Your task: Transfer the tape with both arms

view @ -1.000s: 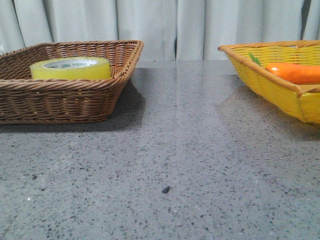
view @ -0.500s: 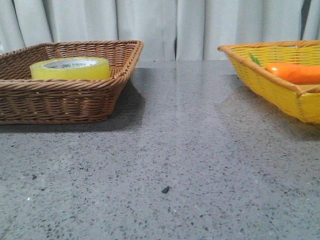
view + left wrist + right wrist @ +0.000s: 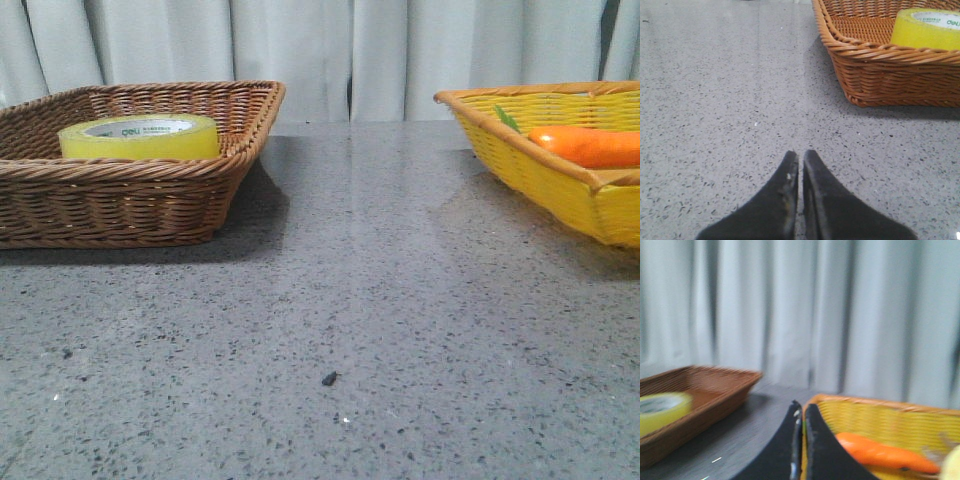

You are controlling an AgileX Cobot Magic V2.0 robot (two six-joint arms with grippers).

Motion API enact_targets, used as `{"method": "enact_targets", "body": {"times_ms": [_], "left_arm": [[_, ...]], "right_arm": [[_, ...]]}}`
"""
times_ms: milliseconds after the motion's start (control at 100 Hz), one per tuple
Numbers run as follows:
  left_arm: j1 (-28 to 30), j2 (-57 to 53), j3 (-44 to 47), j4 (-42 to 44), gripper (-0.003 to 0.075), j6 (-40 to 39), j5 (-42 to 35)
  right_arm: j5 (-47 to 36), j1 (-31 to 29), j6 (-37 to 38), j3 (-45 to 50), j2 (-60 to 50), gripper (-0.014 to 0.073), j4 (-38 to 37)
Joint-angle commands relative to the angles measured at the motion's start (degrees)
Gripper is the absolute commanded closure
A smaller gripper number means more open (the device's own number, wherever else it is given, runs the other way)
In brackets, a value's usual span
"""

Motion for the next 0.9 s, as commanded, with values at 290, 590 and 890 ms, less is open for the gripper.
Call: {"method": "enact_targets", "body": {"times_ms": [290,590,890], "left_arm": [[0.11,-1.66,0.58,-0.56,0.0741,-0.63,-2.55],[0.11,-1.66,0.58,-0.56,0.0741,-0.63,-2.7],[0.11,-1.66,0.58,-0.56,0.0741,-0.63,-2.7]], "right_arm": [[-7.93,-17.26,1.0,10.39,-2.39,0.065,-0.15],[21.78,-20.22,1.0,10.55,-12.42,0.065,-0.15],[28.07,-20.22,1.0,10.55,-12.42,0.065,0.38]]}}
